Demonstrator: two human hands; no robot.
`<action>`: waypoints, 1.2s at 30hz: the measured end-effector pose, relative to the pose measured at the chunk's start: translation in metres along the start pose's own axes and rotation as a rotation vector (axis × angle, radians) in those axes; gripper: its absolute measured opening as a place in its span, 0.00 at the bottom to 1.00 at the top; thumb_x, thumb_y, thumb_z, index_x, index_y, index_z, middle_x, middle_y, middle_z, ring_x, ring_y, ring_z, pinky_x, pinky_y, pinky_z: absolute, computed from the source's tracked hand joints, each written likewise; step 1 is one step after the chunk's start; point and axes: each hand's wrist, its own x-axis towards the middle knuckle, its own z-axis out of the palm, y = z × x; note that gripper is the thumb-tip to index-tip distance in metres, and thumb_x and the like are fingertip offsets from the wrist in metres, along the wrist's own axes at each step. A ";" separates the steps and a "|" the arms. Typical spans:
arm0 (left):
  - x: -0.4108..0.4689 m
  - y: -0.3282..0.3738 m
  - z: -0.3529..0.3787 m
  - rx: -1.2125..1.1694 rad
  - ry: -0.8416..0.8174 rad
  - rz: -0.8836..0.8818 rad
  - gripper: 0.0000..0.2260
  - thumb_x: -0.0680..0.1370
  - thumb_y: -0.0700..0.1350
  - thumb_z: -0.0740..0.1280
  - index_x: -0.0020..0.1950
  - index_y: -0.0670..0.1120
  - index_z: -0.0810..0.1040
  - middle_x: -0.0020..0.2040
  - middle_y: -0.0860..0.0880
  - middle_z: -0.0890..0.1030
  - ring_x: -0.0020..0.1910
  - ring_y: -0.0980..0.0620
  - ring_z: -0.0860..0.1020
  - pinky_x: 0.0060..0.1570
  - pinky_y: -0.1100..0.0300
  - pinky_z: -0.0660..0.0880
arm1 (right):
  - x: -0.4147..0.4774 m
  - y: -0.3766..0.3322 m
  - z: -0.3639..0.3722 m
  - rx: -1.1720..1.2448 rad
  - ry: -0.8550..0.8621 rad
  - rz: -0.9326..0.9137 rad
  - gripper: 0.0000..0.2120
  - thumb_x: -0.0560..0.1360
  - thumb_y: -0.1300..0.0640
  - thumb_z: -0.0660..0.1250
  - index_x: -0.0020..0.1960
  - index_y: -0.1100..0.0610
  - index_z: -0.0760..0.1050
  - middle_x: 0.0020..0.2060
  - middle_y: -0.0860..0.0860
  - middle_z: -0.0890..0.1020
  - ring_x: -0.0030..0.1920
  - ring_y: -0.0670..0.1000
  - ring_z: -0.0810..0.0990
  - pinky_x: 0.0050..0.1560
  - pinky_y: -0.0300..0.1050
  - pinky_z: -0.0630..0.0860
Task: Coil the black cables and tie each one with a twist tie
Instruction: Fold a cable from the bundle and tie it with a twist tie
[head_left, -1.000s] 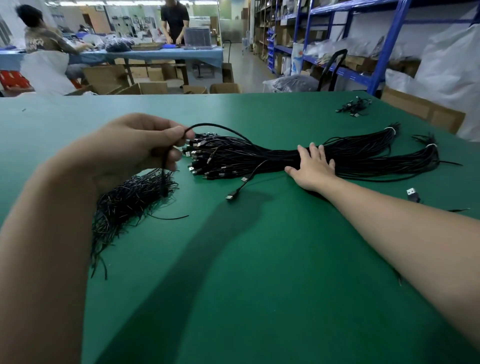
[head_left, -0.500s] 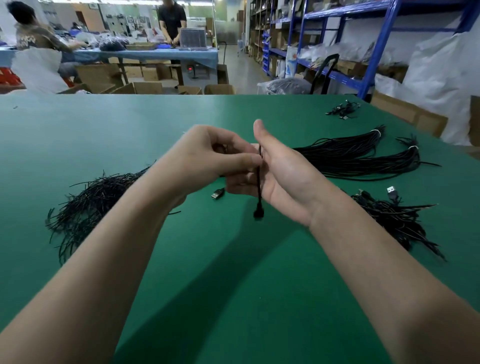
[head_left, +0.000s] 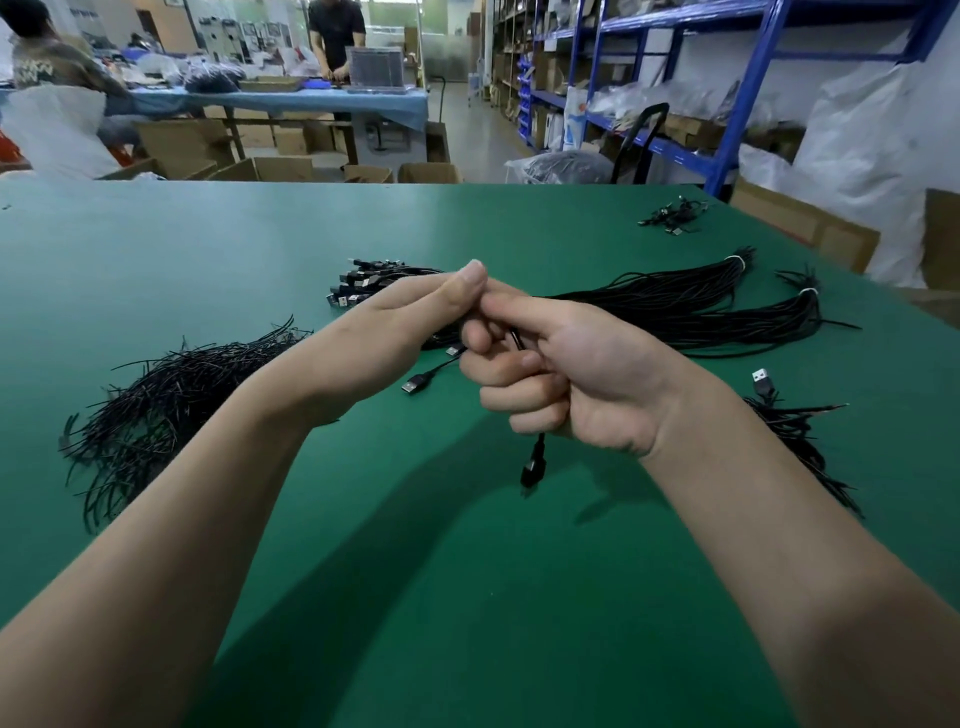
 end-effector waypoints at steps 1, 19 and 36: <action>0.000 0.000 0.002 -0.011 0.008 -0.003 0.22 0.86 0.53 0.51 0.63 0.41 0.79 0.58 0.37 0.82 0.58 0.47 0.80 0.62 0.59 0.73 | -0.001 -0.001 0.001 0.001 -0.025 0.004 0.21 0.84 0.43 0.52 0.39 0.53 0.69 0.26 0.45 0.58 0.22 0.42 0.53 0.19 0.34 0.51; -0.013 0.061 -0.010 0.806 0.452 0.510 0.13 0.80 0.50 0.72 0.45 0.41 0.85 0.38 0.49 0.72 0.40 0.50 0.68 0.42 0.60 0.63 | -0.045 -0.029 -0.010 -0.510 -0.041 -0.155 0.18 0.81 0.46 0.59 0.36 0.54 0.72 0.26 0.48 0.60 0.25 0.46 0.54 0.23 0.36 0.52; -0.017 0.069 -0.029 0.464 0.583 0.476 0.06 0.82 0.56 0.66 0.48 0.58 0.80 0.33 0.61 0.73 0.32 0.60 0.66 0.34 0.64 0.61 | -0.078 -0.051 -0.017 -0.566 -0.104 -0.272 0.18 0.79 0.46 0.59 0.34 0.53 0.73 0.26 0.48 0.61 0.24 0.46 0.56 0.25 0.41 0.49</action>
